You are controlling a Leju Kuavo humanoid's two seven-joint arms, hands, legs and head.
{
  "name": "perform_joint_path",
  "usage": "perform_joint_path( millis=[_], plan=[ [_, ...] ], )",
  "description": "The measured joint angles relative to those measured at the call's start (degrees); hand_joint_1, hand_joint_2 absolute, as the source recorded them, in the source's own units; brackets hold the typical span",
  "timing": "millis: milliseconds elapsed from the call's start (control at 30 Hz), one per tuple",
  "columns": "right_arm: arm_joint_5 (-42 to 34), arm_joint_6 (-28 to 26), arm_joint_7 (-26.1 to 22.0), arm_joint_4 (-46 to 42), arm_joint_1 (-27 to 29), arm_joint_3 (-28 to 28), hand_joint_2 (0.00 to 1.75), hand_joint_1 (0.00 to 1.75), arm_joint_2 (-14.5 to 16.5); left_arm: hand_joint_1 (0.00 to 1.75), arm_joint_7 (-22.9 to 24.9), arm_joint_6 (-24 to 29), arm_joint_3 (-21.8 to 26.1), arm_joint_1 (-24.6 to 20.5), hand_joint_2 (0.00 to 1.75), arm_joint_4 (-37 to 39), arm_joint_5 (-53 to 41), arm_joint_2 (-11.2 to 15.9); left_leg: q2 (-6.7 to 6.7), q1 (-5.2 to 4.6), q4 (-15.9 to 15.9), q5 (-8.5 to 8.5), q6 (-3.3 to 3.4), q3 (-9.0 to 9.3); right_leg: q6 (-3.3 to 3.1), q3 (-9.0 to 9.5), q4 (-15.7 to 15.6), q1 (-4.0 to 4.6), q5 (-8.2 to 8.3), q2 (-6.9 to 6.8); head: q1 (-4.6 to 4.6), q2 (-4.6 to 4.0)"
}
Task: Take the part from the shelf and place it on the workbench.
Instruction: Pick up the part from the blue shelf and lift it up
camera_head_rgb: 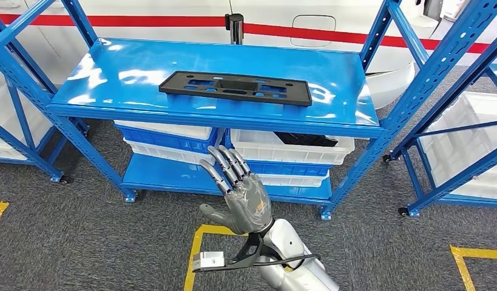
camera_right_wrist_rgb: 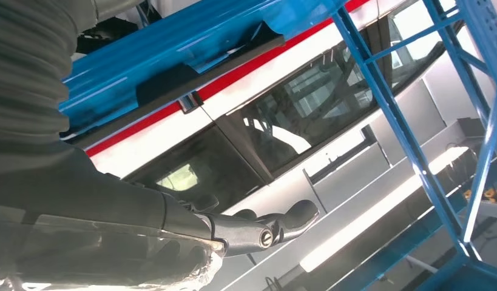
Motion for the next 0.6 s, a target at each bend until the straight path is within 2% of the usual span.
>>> perform_joint_path(
  millis=[167, 367, 600],
  plan=[
    [0.44, -0.19, 0.0, 0.08, -0.23, 0.4, 1.75, 0.0, 0.17, 0.0, -1.15, 0.21, 0.14, 0.0, 0.0, 0.03, -0.07, 0.0, 0.0, 0.0, 0.0, 0.0, 0.0, 0.0, 0.0, 0.0, 0.0, 0.0, 0.0, 0.0, 0.0, 0.0],
    [1.59, -1.08, -0.64, 0.06, -0.83, 0.97, 1.75, 0.0, 0.31, 0.0, -9.04, 2.17, 0.14, -0.9, 0.0, -0.05, -0.95, 0.03, 0.0, -0.01, 0.0, 0.0, 0.0, 0.02, 0.0, 0.02, 0.0, 0.0, 0.01, 0.0, 0.01, 0.0],
    [1.44, -1.09, -1.22, 0.06, -1.4, 1.12, 1.75, 0.0, 0.81, 0.0, -10.07, 2.73, 0.14, -2.17, 0.0, -0.06, -1.3, 0.02, 0.0, -0.01, 0.0, 0.01, 0.0, 0.09, 0.0, 0.07, 0.0, 0.0, 0.01, 0.0, 0.0, 0.0]
  ],
)
